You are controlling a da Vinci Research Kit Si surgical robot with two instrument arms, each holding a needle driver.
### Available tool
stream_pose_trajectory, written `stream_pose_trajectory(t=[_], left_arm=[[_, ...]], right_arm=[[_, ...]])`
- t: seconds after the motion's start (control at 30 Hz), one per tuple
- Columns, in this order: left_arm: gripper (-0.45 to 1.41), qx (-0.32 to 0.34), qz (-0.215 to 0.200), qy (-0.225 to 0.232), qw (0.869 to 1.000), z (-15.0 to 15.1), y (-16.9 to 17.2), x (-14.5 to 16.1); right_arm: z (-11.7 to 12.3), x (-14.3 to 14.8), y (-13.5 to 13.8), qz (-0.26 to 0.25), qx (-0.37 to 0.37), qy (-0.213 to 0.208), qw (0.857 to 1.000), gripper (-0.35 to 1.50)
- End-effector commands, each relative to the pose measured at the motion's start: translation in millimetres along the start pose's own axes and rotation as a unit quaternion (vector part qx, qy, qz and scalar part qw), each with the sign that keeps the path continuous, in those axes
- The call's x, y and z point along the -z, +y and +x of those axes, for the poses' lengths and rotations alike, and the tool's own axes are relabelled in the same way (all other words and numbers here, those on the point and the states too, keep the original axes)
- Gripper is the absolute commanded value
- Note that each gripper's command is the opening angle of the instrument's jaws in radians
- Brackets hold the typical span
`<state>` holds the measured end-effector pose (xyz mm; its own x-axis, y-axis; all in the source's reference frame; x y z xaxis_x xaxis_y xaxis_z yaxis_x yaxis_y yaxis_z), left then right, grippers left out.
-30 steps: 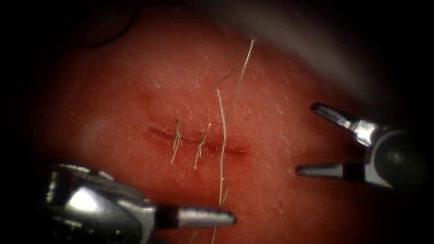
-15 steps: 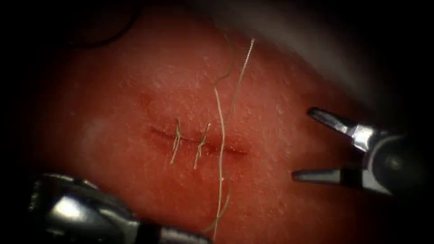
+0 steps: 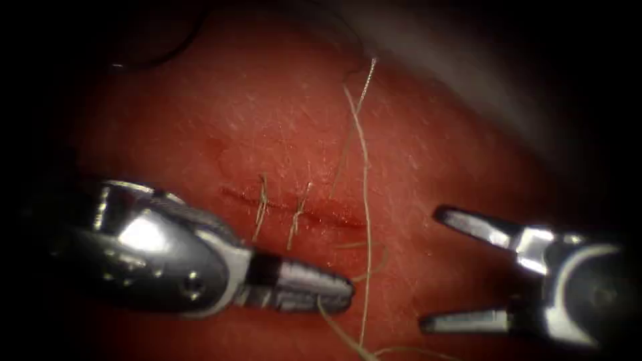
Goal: Wound Closure
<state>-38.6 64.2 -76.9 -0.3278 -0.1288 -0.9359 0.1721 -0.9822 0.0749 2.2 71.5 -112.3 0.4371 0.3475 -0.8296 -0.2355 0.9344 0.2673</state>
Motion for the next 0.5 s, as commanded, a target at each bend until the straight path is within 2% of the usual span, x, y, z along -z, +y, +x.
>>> stream_pose_trajectory(t=[0.03, 0.17, 0.37, 0.5], left_arm=[[-0.35, 0.0, 0.001, 0.002, 1.0, -0.3, -0.1, -0.7], [-0.35, -0.002, 0.004, 0.0, 1.0, -0.4, -0.9, -1.6], [-0.35, -0.01, 0.005, 0.0, 1.0, -0.3, -1.2, -1.8], [-0.35, -0.013, 0.004, 0.001, 1.0, -0.3, -1.1, -1.6]], right_arm=[[-0.1, -0.9, 0.0, 0.001, -0.001, 0.0, 1.0, 0.76], [0.1, -1.3, 0.0, -0.005, -0.002, -0.002, 1.0, 0.76], [-0.2, -4.2, -0.1, -0.01, -0.002, -0.025, 1.0, 0.71], [-0.7, -5.9, -0.2, -0.01, -0.01, -0.039, 0.999, 0.51]])
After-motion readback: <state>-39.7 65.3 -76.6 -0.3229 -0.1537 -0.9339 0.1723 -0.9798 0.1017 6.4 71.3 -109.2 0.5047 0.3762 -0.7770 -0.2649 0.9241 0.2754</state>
